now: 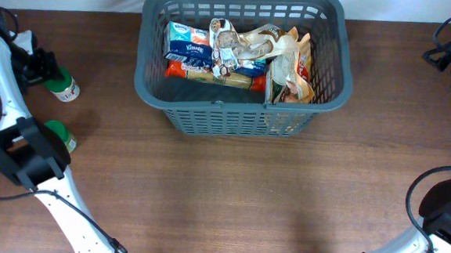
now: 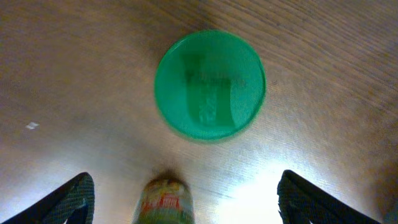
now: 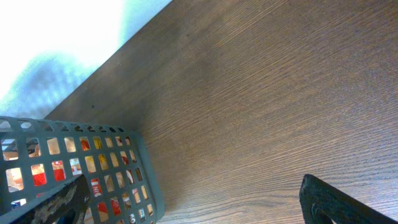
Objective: Pack container
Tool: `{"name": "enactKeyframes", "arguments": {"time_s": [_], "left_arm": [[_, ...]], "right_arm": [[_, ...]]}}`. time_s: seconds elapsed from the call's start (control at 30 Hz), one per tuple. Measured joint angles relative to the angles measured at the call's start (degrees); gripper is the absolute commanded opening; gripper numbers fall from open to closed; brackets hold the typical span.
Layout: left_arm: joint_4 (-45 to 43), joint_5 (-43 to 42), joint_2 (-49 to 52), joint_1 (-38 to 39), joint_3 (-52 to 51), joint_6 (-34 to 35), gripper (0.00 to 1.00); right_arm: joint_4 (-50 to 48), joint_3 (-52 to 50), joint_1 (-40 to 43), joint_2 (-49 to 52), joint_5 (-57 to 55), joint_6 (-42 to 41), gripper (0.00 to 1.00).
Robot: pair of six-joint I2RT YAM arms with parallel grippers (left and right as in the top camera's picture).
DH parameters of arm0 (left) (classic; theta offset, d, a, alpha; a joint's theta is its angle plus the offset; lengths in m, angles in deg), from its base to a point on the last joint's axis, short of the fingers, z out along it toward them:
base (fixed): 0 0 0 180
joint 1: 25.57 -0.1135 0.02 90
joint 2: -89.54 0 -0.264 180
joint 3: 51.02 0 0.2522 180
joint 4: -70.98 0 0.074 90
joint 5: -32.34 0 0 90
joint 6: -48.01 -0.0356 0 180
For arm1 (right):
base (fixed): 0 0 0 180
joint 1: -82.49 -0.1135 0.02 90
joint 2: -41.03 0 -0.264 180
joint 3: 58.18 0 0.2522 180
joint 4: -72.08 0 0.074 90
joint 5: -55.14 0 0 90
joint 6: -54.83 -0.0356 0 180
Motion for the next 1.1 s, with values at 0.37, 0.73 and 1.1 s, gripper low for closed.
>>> {"name": "enactKeyframes", "arguments": {"time_s": [0.37,0.73,1.1], "left_arm": [[-6.0,-2.3,2.4,0.0,-0.4,0.0,0.75],[-4.0,-4.5,2.4,1.5,12.0,-0.1,0.72],[-16.6,-4.8,-5.6,6.6,29.5,0.0,0.81]], "right_arm": [[0.0,0.0,0.0,0.0,0.0,0.0,0.99],[0.0,0.0,0.0,0.0,0.0,0.0,0.99],[0.0,0.0,0.0,0.0,0.0,0.0,0.99]]}}
